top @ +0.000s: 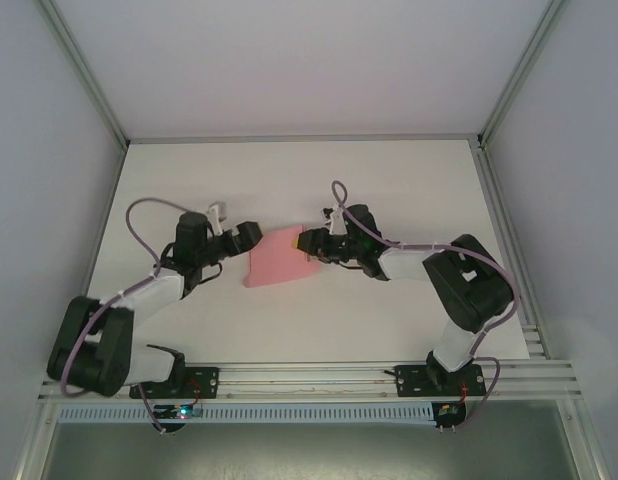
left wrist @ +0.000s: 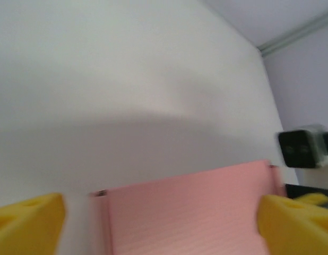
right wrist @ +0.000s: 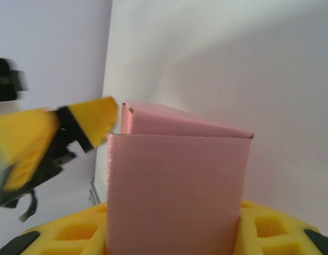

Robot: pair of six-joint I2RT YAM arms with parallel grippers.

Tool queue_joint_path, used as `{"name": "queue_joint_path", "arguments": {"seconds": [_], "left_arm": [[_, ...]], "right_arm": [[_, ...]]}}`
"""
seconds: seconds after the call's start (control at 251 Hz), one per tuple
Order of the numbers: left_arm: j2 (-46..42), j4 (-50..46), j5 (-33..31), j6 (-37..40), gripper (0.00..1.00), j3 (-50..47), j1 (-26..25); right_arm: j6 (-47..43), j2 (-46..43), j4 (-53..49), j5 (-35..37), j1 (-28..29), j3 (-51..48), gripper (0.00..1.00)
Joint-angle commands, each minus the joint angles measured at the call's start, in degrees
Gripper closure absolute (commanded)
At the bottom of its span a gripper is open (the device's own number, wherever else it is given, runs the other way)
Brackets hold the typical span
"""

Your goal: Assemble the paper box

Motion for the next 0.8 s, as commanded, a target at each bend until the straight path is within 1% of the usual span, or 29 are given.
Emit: {"name": "queue_joint_path", "arguments": {"seconds": [0.0, 0.048, 0.096, 0.136, 0.18, 0.219, 0.251, 0.295, 0.383, 0.431, 0.487, 0.575, 0.666, 0.734, 0.794], "left_arm": [[-5.0, -15.2, -6.3, 31.4, 0.00, 10.0, -9.9], [-5.0, -23.3, -8.4, 43.3, 0.00, 14.2, -14.8], [-4.2, -31.6, -6.8, 53.6, 0.00, 17.8, -18.5], [-3.2, -38.5, -5.2, 61.0, 0.00, 20.3, -20.5], [-2.1, -44.3, -6.1, 67.4, 0.00, 22.3, -22.5], [-1.4, -45.4, -9.9, 70.5, 0.00, 22.7, -23.9], [-0.9, -44.4, -13.3, 72.4, 0.00, 22.4, -24.5], [-0.1, -41.4, -17.4, 74.2, 0.00, 21.6, -25.0], [2.9, -38.2, -21.2, 77.6, 0.00, 21.7, -25.6], [4.7, -39.1, -22.2, 79.0, 0.00, 22.7, -26.6], [6.4, -39.2, -23.7, 81.0, 0.00, 23.1, -27.8], [7.7, -32.9, -25.4, 82.2, 0.00, 21.5, -28.6], [8.4, -27.8, -24.0, 83.1, 0.00, 20.1, -28.9], [9.3, -25.1, -25.1, 82.9, 0.00, 20.1, -29.2], [10.6, -24.4, -26.6, 83.1, 0.03, 20.7, -29.5]], "right_arm": [[2.7, -4.2, -5.3, 0.8, -2.4, -0.7, 0.61], [3.4, -5.5, -10.9, 0.8, -3.4, 0.3, 0.61], [4.1, -6.9, -15.9, 0.3, -4.6, 1.5, 0.61], [5.6, -8.0, -20.3, -0.5, -5.9, 2.3, 0.61], [6.3, -9.1, -25.5, -2.1, -7.7, 3.3, 0.61], [7.1, -9.9, -29.6, -3.4, -9.2, 3.9, 0.61], [7.9, -10.7, -33.9, -4.1, -10.4, 4.4, 0.61], [9.3, -11.5, -36.6, -5.7, -12.0, 4.3, 0.61], [15.2, -12.5, -40.2, -10.6, -14.7, 3.4, 0.60], [17.2, -12.8, -39.6, -13.1, -15.5, 2.7, 0.59], [18.1, -13.4, -40.4, -13.4, -15.8, 2.3, 0.59], [20.3, -14.1, -40.1, -14.4, -16.7, 2.0, 0.59], [21.8, -14.5, -40.1, -14.8, -17.4, 2.2, 0.59], [22.4, -14.6, -40.1, -15.4, -17.4, 2.4, 0.59], [23.0, -14.9, -39.9, -15.3, -17.4, 2.3, 0.58]]}}
